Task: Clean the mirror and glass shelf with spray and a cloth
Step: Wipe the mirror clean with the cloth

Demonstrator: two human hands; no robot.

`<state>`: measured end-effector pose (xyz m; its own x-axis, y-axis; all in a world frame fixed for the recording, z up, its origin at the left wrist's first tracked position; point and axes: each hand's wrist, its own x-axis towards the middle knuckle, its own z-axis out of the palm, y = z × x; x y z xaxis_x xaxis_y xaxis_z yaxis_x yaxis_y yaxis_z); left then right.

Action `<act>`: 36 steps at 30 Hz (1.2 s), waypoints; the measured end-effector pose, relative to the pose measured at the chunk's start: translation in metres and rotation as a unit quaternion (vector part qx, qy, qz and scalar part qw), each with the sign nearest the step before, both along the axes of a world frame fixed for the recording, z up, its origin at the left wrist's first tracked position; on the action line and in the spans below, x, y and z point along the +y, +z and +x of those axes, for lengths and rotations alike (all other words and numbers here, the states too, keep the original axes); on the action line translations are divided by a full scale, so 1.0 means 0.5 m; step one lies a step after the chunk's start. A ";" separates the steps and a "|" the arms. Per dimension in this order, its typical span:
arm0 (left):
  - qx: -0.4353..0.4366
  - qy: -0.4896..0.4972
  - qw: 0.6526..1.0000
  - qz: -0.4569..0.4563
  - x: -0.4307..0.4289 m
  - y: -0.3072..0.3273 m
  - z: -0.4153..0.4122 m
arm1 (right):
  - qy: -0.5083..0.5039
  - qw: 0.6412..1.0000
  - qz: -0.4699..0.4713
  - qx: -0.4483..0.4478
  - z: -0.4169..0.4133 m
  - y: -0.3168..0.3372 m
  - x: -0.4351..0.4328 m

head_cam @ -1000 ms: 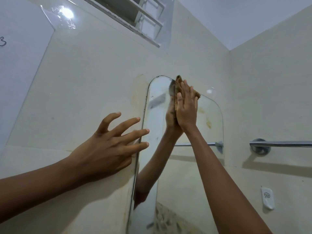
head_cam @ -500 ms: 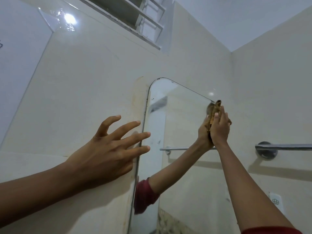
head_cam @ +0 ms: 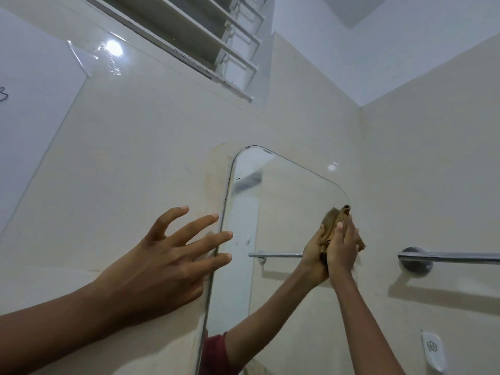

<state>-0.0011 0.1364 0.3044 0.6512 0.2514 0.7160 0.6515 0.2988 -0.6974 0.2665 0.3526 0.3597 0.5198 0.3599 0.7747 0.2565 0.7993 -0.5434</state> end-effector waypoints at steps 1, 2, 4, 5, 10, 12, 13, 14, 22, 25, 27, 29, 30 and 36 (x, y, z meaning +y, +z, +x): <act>-0.002 -0.001 1.000 -0.002 0.000 -0.001 0.001 | 0.002 1.000 0.008 -0.005 -0.016 0.001 -0.012; -0.002 -0.002 1.000 -0.003 0.000 -0.002 0.002 | 0.006 1.000 0.016 -0.011 -0.034 0.005 -0.026; 0.000 0.000 1.000 -0.004 -0.002 -0.003 0.002 | 0.023 0.999 0.038 -0.029 -0.075 0.017 -0.061; 0.001 0.005 1.000 -0.002 -0.004 -0.003 0.000 | 0.031 0.997 0.055 -0.041 -0.099 0.026 -0.080; 0.013 0.017 1.000 0.002 -0.006 -0.002 0.001 | 0.033 0.986 0.117 -0.111 -0.189 0.077 -0.164; 0.014 0.017 1.000 0.003 -0.005 -0.003 0.001 | 0.005 0.977 0.147 -0.152 -0.212 0.094 -0.188; 0.015 0.017 1.000 0.003 -0.003 -0.003 0.001 | -0.002 0.973 0.158 -0.168 -0.222 0.101 -0.200; 0.016 0.018 1.000 0.004 -0.002 -0.003 0.001 | -0.003 0.970 0.165 -0.180 -0.231 0.107 -0.209; 0.011 0.019 1.000 0.010 0.001 -0.005 -0.003 | 0.007 0.941 0.195 -0.275 -0.276 0.118 -0.253; 0.011 0.006 1.000 0.027 -0.003 -0.005 -0.001 | 0.010 0.933 0.213 -0.289 -0.281 0.103 -0.256; 0.013 -0.005 0.999 0.035 -0.004 -0.005 0.000 | 0.014 0.926 0.228 -0.302 -0.285 0.087 -0.259; 0.016 -0.016 0.999 0.040 -0.005 -0.006 -0.001 | 0.020 0.918 0.240 -0.314 -0.289 0.067 -0.262; 0.016 -0.022 0.999 0.041 -0.007 -0.006 -0.001 | 0.022 0.915 0.243 -0.320 -0.290 0.057 -0.263; -0.032 -0.102 0.993 0.042 -0.017 -0.007 0.000 | 0.023 0.899 0.249 -0.359 -0.288 -0.014 -0.260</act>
